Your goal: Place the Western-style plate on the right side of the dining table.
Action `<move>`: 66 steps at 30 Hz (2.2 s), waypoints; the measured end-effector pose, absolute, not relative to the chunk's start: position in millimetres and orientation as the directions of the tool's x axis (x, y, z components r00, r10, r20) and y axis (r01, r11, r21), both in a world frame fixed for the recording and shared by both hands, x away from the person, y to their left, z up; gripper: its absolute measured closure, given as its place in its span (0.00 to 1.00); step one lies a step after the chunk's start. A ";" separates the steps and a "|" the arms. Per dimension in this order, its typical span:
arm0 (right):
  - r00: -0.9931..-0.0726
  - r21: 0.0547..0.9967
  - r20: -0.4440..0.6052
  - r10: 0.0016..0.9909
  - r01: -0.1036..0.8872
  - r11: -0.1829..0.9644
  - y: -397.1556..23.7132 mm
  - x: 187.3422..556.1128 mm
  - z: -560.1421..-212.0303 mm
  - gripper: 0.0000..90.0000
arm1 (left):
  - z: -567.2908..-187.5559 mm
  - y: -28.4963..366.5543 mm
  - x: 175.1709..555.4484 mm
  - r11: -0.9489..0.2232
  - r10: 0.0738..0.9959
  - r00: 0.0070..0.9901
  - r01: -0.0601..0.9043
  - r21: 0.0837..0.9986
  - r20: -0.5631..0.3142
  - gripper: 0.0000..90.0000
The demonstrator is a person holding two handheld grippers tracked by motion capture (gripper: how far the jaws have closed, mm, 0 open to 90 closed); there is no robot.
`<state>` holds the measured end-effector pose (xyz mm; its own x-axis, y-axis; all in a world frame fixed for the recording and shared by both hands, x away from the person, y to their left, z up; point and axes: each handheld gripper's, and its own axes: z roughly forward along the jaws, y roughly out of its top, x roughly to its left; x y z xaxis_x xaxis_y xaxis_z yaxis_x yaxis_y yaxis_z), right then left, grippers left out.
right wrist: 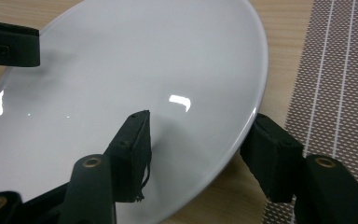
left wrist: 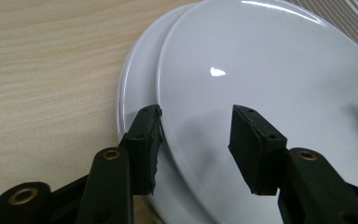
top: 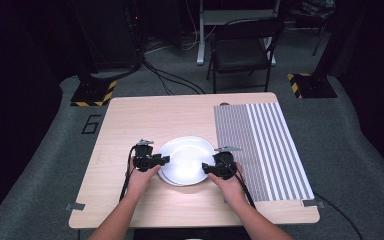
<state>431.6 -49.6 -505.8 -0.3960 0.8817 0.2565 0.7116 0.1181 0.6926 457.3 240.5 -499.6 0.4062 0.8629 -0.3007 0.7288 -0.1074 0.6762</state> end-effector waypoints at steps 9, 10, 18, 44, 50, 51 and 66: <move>-0.392 0.693 0.229 0.891 0.708 0.133 -55.9 430.5 -501.0 0.50 | -501.0 233.5 457.2 -0.101 0.862 0.405 0.726 0.680 -0.305 0.60; -0.393 0.695 0.226 0.891 0.706 0.135 -56.8 430.1 -500.4 0.50 | -501.2 232.6 457.2 -0.101 0.862 0.406 0.725 0.681 -0.304 0.60; -0.386 0.703 0.225 0.895 0.700 0.125 -63.3 429.0 -495.7 0.50 | -502.5 225.9 458.6 -0.101 0.855 0.413 0.727 0.679 -0.315 0.60; -0.336 0.726 0.204 0.919 0.682 0.089 -89.6 420.6 -484.7 0.52 | -505.4 200.5 465.1 -0.133 0.819 0.468 0.719 0.682 -0.333 0.62; -0.351 0.732 0.179 0.919 0.672 0.114 -93.0 412.3 -481.8 0.52 | -505.4 196.7 464.2 -0.146 0.817 0.477 0.715 0.684 -0.324 0.62; -0.354 0.731 0.180 0.918 0.672 0.115 -93.6 411.6 -481.4 0.52 | -505.4 195.9 464.1 -0.149 0.817 0.479 0.713 0.686 -0.321 0.62; -0.340 0.723 0.173 0.924 0.681 0.115 -96.3 409.8 -490.5 0.52 | -505.2 193.0 462.1 -0.159 0.816 0.491 0.700 0.696 -0.306 0.61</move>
<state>409.8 -96.3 -490.5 -0.3395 0.9245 0.1733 0.6811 0.1146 0.7232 462.1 193.0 -505.2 0.4905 0.8160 -0.3059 0.6997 -0.1595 0.6964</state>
